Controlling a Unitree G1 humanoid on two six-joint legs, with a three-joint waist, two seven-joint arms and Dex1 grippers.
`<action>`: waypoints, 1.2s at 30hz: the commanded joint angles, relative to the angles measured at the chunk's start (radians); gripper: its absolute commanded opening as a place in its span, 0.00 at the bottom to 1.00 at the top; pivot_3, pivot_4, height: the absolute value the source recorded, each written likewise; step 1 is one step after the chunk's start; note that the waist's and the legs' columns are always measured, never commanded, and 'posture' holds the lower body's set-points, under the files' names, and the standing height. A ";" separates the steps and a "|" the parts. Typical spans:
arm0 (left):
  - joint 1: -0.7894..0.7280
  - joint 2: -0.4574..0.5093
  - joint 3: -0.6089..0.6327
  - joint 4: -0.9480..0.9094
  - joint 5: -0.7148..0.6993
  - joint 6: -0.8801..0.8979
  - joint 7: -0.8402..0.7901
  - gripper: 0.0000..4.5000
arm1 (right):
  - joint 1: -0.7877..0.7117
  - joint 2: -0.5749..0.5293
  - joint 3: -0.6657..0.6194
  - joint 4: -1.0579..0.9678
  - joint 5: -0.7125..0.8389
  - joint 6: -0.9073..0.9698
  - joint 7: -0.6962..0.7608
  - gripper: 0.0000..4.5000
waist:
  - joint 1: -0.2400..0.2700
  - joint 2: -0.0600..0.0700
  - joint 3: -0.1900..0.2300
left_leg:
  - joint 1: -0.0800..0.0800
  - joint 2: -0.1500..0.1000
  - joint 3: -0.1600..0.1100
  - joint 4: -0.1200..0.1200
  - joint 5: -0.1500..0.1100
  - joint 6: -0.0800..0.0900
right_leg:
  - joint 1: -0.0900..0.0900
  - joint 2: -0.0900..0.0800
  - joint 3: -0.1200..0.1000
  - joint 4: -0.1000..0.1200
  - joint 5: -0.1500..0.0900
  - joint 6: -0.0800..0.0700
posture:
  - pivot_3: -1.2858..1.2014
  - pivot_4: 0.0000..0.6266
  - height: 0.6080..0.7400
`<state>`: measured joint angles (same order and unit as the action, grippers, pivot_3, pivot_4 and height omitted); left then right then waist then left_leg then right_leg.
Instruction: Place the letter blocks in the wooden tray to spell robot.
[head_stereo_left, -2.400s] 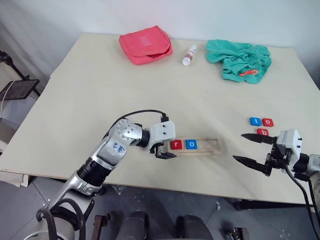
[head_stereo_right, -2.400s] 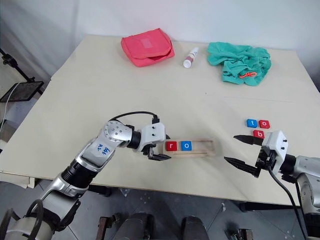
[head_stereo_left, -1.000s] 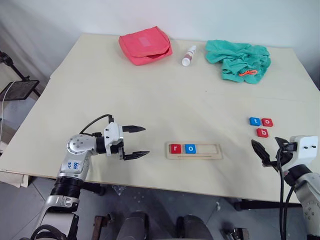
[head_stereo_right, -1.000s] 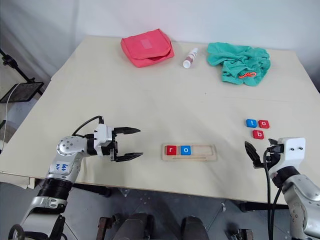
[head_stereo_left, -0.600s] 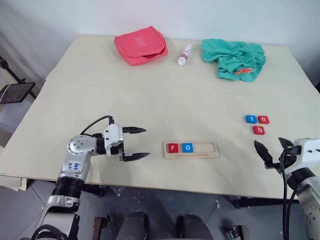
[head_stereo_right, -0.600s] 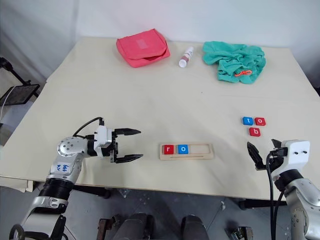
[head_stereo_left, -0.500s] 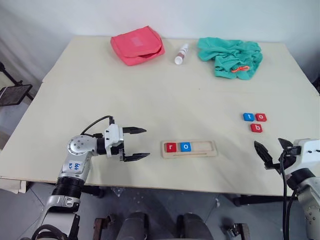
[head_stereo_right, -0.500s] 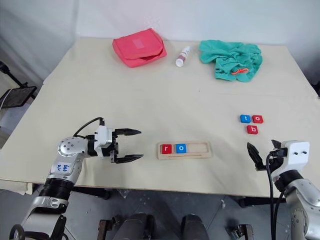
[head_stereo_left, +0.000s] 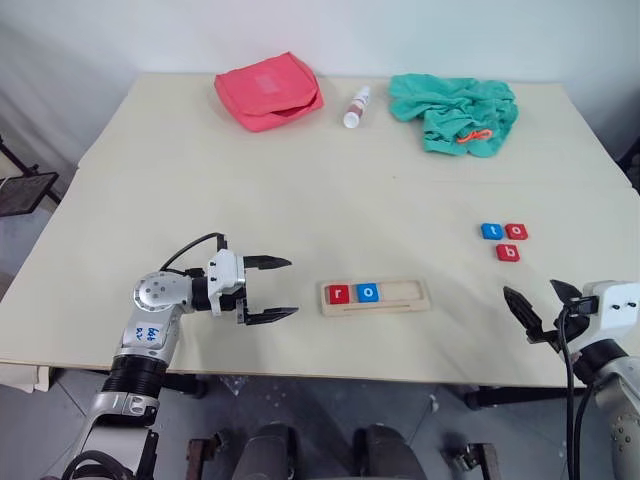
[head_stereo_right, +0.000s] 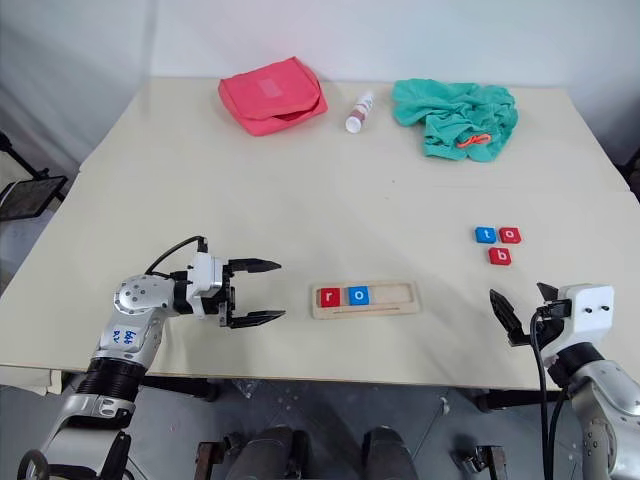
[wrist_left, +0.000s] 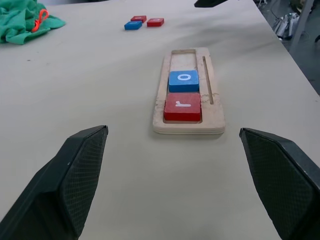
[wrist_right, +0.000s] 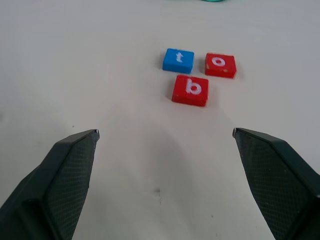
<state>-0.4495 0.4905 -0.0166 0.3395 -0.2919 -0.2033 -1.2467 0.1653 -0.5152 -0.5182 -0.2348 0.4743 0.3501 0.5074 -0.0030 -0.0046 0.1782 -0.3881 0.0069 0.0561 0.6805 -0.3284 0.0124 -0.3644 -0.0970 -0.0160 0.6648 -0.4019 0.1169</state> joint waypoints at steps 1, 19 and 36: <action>0.003 0.006 0.014 -0.026 -0.029 -0.003 -0.006 1.00 | 0.003 -0.004 -0.015 -0.035 0.008 -0.021 0.001 1.00 | -0.009 0.000 0.000 | 0.001 0.000 0.000 0.000 0.000 0.000 | 0.003 0.001 -0.001 0.000 0.000 0.000 | 0.52 0.24 1.00; 0.011 -0.009 0.010 0.034 -0.050 -0.075 -0.093 1.00 | 0.058 0.030 -0.019 -0.037 -0.032 -0.100 -0.019 1.00 | -0.002 0.000 0.000 | 0.001 -0.001 -0.007 0.000 0.000 0.000 | 0.007 0.000 -0.005 0.000 0.000 0.000 | 0.52 0.24 1.00; 0.028 -0.022 0.007 -0.004 -0.047 -0.064 -0.084 1.00 | -0.185 -0.097 0.059 0.090 -0.063 0.090 -0.066 1.00 | -0.021 0.000 0.000 | 0.001 -0.001 -0.008 0.001 0.000 0.000 | 0.007 0.000 -0.006 0.000 0.000 0.000 | 0.52 0.24 1.00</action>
<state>-0.4314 0.4662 -0.0159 0.3689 -0.3139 -0.2632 -1.3322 -0.0097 -0.5903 -0.4651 -0.1514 0.4172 0.3990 0.4579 -0.0240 -0.0045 0.1781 -0.3871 0.0059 0.0464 0.6806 -0.3283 0.0127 -0.3572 -0.0968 -0.0227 0.6650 -0.4018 0.1169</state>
